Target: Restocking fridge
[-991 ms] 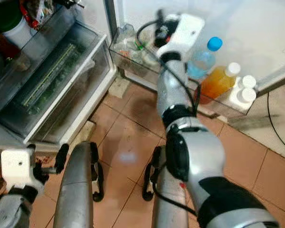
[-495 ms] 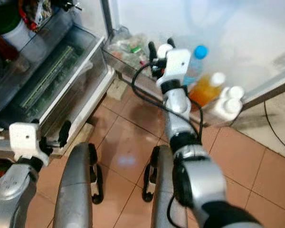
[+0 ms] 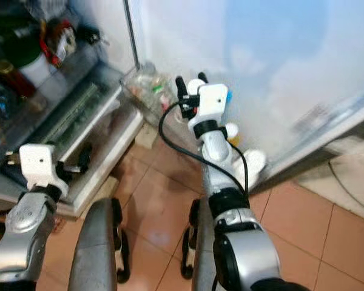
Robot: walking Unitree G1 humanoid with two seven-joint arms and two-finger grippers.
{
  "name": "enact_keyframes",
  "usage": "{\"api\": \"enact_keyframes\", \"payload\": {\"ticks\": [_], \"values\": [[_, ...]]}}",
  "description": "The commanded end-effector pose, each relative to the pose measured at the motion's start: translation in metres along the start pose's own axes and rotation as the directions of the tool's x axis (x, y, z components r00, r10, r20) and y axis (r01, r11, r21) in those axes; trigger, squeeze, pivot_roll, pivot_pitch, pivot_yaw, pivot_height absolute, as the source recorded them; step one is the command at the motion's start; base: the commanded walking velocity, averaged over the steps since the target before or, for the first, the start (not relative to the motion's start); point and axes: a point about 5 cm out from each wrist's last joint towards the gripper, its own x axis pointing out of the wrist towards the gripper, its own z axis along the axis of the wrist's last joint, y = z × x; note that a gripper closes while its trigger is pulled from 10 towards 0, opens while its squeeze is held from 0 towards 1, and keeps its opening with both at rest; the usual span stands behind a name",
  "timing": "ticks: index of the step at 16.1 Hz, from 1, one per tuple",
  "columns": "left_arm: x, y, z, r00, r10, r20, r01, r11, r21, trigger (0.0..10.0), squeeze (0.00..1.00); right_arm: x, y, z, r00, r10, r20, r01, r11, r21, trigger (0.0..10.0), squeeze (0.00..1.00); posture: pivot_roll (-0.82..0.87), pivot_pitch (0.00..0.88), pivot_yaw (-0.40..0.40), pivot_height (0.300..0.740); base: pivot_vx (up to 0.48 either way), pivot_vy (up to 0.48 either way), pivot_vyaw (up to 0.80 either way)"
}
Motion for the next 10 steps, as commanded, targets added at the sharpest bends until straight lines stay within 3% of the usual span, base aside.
{"api": "enact_keyframes", "payload": {"ticks": [1, 5, 10], "values": [[-0.002, 0.000, -0.007, 1.000, 0.007, -0.016, -0.007, 1.000, -0.003, 10.0, 0.00, 0.001, -0.001, 0.004, 1.000, -0.002, 0.021, 0.002, 1.000, -0.023, 10.0, 0.00, 0.13, 0.105, -0.051, 0.605, 0.000, 0.000, 0.00], [0.000, -0.001, -0.008, 1.000, 0.019, 0.002, -0.019, 1.000, -0.015, 10.0, 0.00, 0.004, 0.002, 0.004, 1.000, -0.027, 0.009, 0.028, 0.996, -0.086, 10.0, 0.00, 0.14, 0.109, -0.063, 0.605, 0.000, 0.000, 0.00], [-0.008, -0.001, -0.011, 0.999, 0.034, 0.001, -0.034, 0.999, -0.016, 10.0, 0.00, 0.005, 0.014, -0.002, 0.999, -0.051, -0.005, 0.050, 0.995, -0.086, 10.0, 0.00, 0.15, 0.135, -0.068, 0.605, 0.000, 0.000, 0.00]]}}
